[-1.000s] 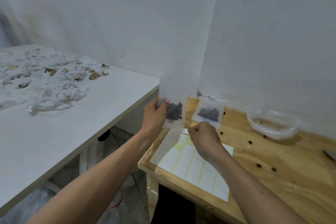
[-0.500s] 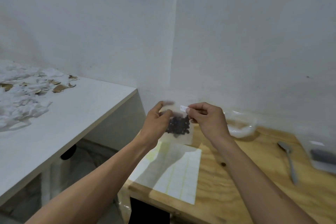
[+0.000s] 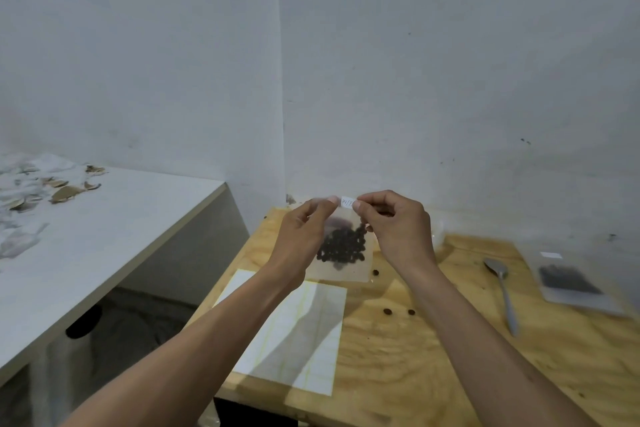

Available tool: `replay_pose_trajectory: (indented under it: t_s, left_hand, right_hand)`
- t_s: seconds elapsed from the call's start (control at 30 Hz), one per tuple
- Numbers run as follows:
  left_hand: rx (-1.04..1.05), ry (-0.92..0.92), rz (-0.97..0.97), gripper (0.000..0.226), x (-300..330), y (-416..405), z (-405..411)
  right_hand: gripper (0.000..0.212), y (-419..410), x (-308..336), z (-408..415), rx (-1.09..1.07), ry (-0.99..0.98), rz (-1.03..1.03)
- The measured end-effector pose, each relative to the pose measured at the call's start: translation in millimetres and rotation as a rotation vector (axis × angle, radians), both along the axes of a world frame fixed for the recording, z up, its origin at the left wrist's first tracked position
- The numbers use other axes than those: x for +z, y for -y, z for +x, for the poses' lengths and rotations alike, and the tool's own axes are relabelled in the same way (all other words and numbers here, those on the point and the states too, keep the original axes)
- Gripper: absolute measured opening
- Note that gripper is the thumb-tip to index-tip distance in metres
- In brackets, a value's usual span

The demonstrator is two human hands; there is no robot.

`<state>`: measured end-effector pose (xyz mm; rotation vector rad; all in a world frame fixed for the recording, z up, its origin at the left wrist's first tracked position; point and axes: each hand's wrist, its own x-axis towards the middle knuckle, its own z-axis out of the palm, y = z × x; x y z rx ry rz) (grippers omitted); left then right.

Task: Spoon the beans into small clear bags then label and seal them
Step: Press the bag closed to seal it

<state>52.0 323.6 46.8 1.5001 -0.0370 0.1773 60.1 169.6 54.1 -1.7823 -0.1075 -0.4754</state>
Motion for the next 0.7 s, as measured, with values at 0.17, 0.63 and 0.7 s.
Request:
replay_pose_trajectory:
  t_s: [0.17, 0.63, 0.7]
  left_hand:
    - [-0.034, 0.012, -0.006, 0.018, 4.1, 8.7, -3.8]
    - [-0.033, 0.027, -0.039, 0.019, 1.5, 15.0, -2.6]
    - [-0.061, 0.008, -0.074, 0.021, 1.8, 13.8, -0.9]
  right_hand:
    - [0.005, 1.1, 0.6, -2.2, -0.016, 0.014, 0.016]
    - [0.063, 6.7, -2.2, -7.1, -0.136, -0.054, 0.022]
    - [0.059, 10.1, 1.1, -7.2, -0.002, -0.148, 0.169]
